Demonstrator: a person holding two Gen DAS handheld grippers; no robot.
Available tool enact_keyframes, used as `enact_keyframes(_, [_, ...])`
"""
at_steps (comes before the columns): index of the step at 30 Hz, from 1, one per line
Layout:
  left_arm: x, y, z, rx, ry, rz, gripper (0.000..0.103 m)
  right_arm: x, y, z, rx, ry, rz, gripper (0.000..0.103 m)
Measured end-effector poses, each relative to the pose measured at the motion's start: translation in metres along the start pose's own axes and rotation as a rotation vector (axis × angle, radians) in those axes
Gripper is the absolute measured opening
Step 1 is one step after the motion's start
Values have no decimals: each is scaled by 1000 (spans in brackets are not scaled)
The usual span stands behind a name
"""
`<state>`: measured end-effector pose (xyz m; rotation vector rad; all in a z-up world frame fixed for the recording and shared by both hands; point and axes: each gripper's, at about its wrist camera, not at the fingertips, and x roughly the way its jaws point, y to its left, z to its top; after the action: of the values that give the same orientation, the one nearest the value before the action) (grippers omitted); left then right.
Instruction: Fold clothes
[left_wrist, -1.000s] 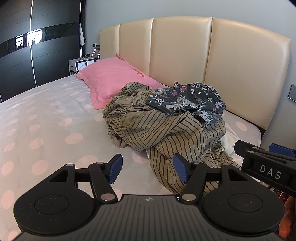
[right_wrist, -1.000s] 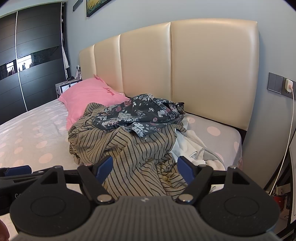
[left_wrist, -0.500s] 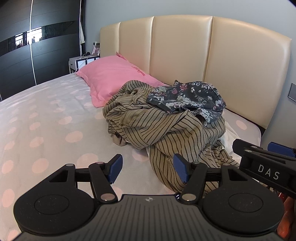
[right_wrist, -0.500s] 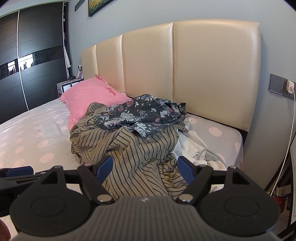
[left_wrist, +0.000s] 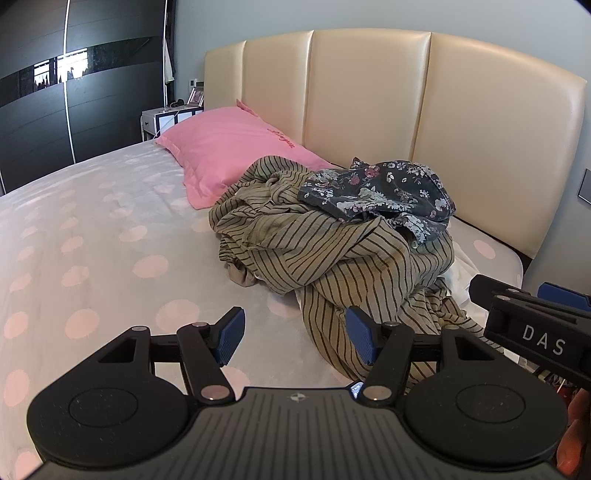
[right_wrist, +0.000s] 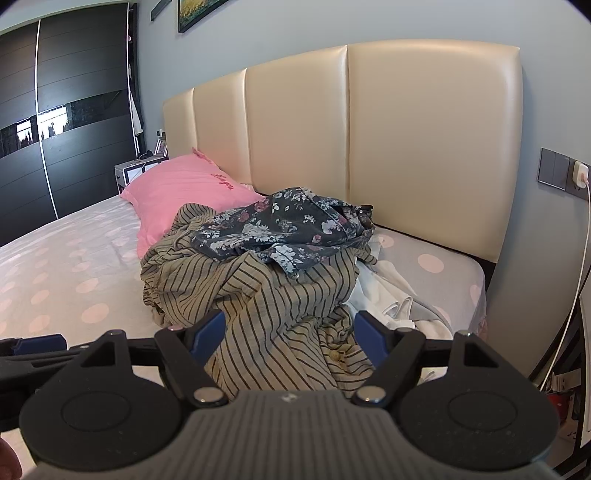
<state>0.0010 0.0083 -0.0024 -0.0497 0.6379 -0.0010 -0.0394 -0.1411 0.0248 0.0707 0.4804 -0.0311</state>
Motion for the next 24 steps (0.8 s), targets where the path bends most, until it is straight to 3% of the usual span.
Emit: enact_keyframes(24, [-1, 0, -3, -9, 14, -4, 59, -1, 4, -1, -13, 1, 4, 79])
